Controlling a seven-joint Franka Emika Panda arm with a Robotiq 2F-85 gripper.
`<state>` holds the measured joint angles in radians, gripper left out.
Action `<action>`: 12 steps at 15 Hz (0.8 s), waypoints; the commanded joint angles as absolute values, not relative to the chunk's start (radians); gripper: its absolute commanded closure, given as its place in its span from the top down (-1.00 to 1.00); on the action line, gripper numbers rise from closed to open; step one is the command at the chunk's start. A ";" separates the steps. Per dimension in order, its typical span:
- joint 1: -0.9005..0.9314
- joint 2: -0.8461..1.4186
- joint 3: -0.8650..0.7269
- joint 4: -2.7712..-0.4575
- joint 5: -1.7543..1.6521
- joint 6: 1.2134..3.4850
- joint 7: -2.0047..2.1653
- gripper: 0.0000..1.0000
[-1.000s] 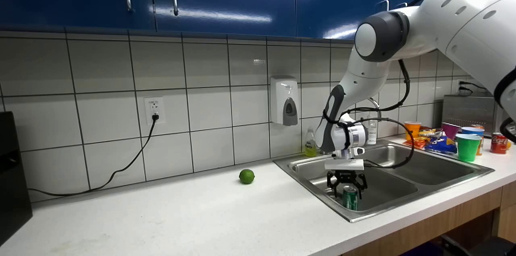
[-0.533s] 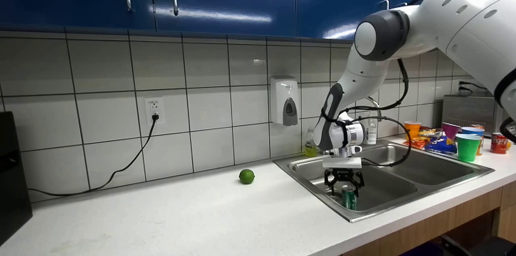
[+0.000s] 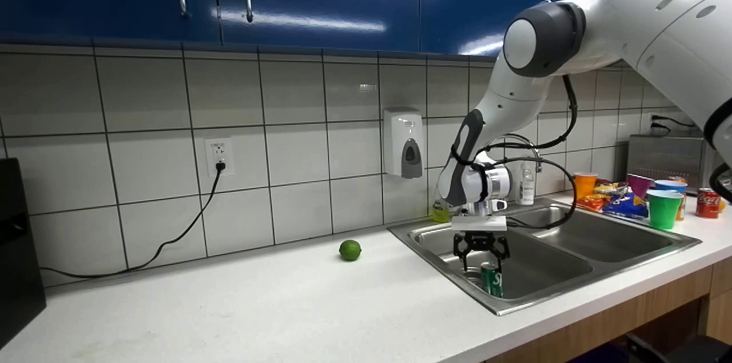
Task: Put the can inside the sink
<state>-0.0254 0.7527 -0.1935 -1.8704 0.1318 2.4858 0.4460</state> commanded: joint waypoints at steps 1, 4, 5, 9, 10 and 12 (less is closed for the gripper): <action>-0.023 0.692 -0.184 -1.922 0.135 2.456 0.432 1.00; -0.017 0.668 -0.184 -1.948 0.131 2.460 0.433 1.00; -0.015 0.661 -0.184 -1.956 0.131 2.461 0.433 1.00; -0.001 0.613 -0.185 -1.992 0.124 2.459 0.435 1.00; 0.003 0.600 -0.184 -2.002 0.122 2.455 0.436 1.00; 0.012 0.569 -0.182 -2.024 0.119 2.452 0.435 1.00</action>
